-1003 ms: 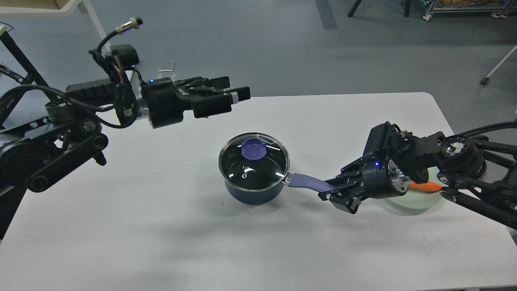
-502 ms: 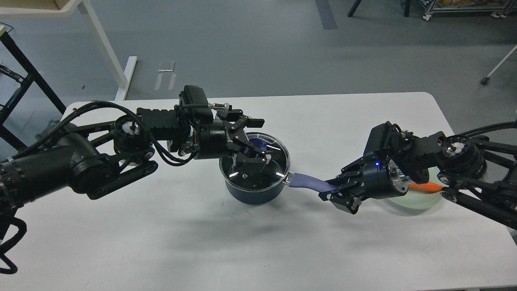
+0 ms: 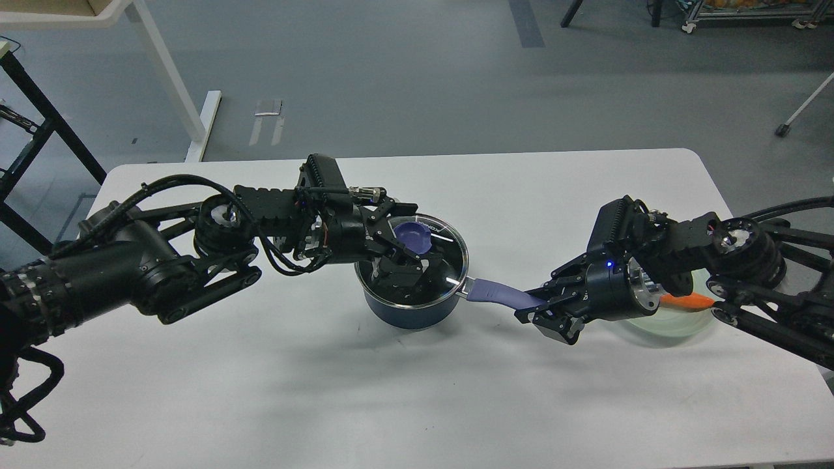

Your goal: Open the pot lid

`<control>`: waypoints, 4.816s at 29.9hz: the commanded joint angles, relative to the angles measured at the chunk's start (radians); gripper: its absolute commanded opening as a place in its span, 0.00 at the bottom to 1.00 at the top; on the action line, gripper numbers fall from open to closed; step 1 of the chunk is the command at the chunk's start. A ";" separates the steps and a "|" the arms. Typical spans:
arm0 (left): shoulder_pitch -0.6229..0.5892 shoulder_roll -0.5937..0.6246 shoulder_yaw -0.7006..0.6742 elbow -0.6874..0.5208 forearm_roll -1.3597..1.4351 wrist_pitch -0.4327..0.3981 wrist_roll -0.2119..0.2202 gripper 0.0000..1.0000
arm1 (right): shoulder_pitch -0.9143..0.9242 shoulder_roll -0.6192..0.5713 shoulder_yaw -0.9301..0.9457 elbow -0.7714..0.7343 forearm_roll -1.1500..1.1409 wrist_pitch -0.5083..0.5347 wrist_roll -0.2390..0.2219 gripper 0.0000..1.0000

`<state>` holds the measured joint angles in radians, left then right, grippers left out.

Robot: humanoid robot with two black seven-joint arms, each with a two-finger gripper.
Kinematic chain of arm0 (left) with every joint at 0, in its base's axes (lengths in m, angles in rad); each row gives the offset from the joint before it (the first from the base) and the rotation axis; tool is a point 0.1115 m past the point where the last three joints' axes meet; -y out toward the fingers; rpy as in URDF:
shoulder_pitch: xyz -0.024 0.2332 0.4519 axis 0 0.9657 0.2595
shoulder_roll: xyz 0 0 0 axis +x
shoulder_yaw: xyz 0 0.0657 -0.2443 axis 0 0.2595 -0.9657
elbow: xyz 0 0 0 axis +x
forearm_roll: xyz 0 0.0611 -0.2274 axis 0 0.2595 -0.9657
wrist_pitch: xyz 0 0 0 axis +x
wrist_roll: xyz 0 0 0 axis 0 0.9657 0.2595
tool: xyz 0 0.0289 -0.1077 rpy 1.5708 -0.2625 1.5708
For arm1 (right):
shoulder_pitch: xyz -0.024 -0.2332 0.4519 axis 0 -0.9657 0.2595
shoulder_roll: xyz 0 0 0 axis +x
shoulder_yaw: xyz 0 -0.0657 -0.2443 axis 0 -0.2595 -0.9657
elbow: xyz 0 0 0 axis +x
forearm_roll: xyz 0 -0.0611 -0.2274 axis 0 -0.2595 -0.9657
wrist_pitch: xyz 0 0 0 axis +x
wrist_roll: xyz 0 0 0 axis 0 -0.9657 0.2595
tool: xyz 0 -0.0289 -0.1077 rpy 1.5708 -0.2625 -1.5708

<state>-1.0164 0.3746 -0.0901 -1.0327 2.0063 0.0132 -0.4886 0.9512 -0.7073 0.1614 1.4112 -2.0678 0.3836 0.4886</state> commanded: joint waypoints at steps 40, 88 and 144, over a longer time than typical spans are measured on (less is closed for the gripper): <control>0.018 0.601 0.085 -0.233 -0.126 0.158 0.000 0.32 | -0.002 -0.001 0.001 0.000 0.000 0.000 0.000 0.29; 0.384 0.589 0.167 0.042 -0.264 0.475 0.000 0.96 | -0.011 -0.008 0.000 0.002 0.000 0.000 0.000 0.30; 0.231 0.380 -0.108 0.135 -2.098 -0.400 0.027 0.99 | -0.054 -0.244 0.222 -0.001 1.248 -0.132 0.000 0.99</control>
<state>-0.7883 0.7602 -0.1959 -0.8934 -0.0919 -0.3856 -0.4600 0.9322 -0.9465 0.3830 1.4307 -1.1075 0.3049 0.4887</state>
